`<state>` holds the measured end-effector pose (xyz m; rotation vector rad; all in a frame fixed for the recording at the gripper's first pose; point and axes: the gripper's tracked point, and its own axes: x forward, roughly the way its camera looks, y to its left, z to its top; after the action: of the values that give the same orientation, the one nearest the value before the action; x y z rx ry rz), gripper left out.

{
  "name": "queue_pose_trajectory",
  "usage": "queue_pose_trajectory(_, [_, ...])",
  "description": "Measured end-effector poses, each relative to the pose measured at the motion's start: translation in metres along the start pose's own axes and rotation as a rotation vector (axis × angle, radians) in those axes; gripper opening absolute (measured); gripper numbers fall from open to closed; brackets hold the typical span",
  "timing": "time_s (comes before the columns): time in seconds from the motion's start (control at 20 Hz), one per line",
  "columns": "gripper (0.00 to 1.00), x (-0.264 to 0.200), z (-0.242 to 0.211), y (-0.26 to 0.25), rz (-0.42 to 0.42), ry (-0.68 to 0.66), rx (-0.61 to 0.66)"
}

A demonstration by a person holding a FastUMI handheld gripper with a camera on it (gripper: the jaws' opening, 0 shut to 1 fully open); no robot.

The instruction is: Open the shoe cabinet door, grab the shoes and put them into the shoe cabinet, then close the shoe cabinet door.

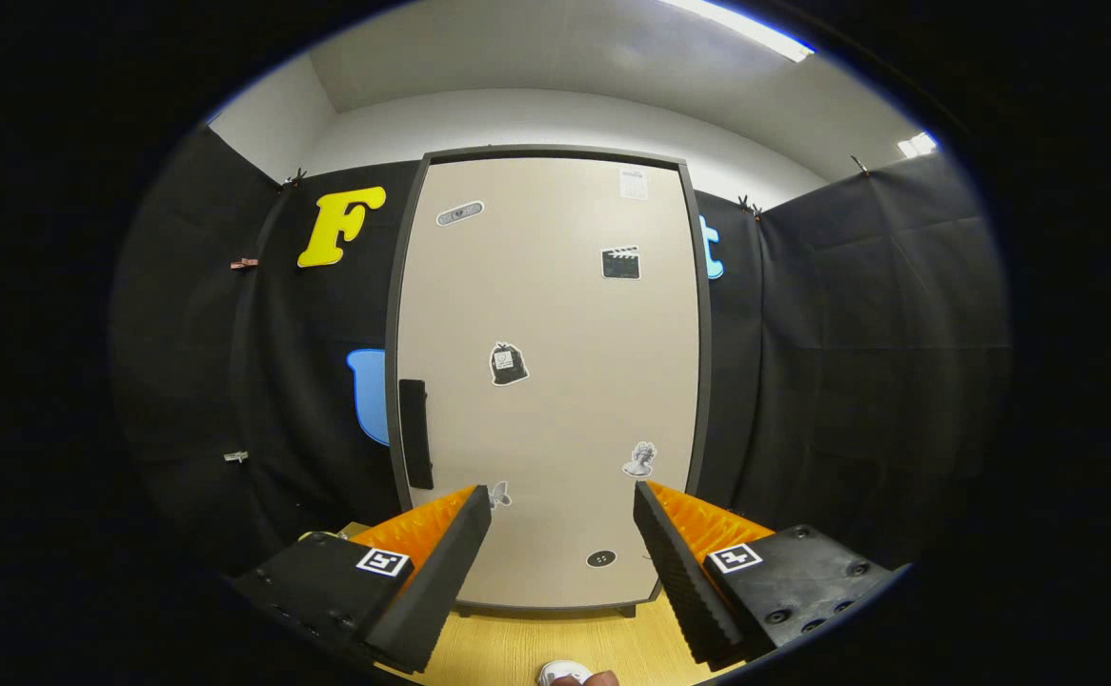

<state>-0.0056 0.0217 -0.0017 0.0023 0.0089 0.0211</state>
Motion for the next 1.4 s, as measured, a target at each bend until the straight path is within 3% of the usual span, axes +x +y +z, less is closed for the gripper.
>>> queue_pose_trajectory(0.5, [0.97,0.013,0.019,0.039,0.021,-0.022,0.031])
queue_pose_trajectory(0.85, [0.97,0.066,0.012,0.098,0.055,-0.019,0.035])
queue_pose_trajectory(1.4, [0.98,0.165,-0.043,0.152,0.065,0.072,0.041])
